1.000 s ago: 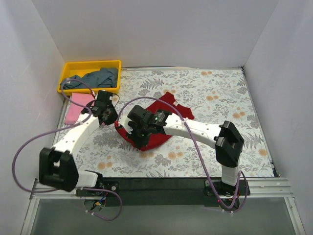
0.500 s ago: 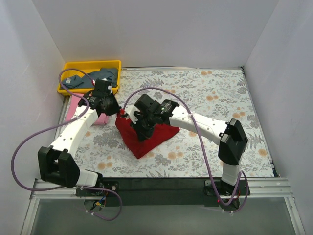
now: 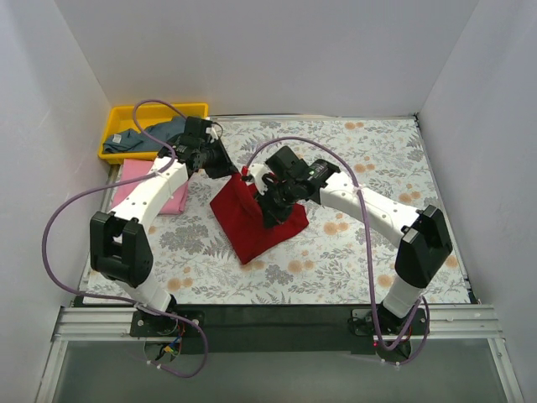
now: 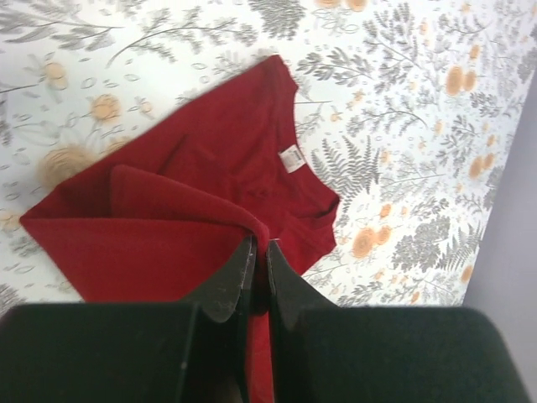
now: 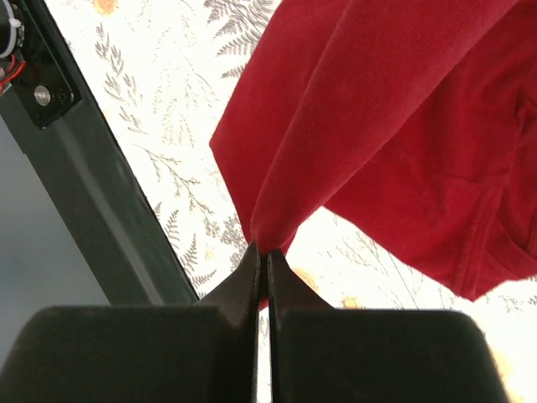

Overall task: Fold and stack the t-shirts
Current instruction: Fold the tshirt

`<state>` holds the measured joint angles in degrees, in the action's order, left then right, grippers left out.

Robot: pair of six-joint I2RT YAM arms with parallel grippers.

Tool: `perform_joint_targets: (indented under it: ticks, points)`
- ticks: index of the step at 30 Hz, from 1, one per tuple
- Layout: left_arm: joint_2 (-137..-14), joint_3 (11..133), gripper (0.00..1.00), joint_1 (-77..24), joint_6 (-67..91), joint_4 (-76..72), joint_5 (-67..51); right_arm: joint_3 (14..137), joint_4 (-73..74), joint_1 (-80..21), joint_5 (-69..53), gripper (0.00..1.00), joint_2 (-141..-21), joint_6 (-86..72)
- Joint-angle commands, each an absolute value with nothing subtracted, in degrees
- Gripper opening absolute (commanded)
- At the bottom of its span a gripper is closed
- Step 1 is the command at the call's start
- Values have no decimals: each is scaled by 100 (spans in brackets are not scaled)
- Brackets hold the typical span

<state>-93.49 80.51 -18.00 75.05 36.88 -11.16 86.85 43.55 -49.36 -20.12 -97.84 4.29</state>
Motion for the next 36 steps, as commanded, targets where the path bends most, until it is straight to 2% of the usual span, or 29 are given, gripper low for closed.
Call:
perform_joint_targets:
  ticks: [1,16,32,34,36]
  points:
    - [-9526,8376,0,-1951,7672,3366,-1275,8517,4377,-4712,-2188,1,-9545,474]
    - [-10300,8095,0,-2180,8112,2233,-756,8060,4263,-4175,-932,1,-9905,896]
    - [-10784,7524,0,-2224,8358,1117,-246,7462,3120,-4148,711,1,-10415,870]
    - [-10775,7436,4,-2241,8367,1037,-176,7427,3059,-4148,861,7,-10415,826]
    - [-10723,7375,16,-2241,8367,967,-115,7409,2989,-4148,1168,19,-10389,704]
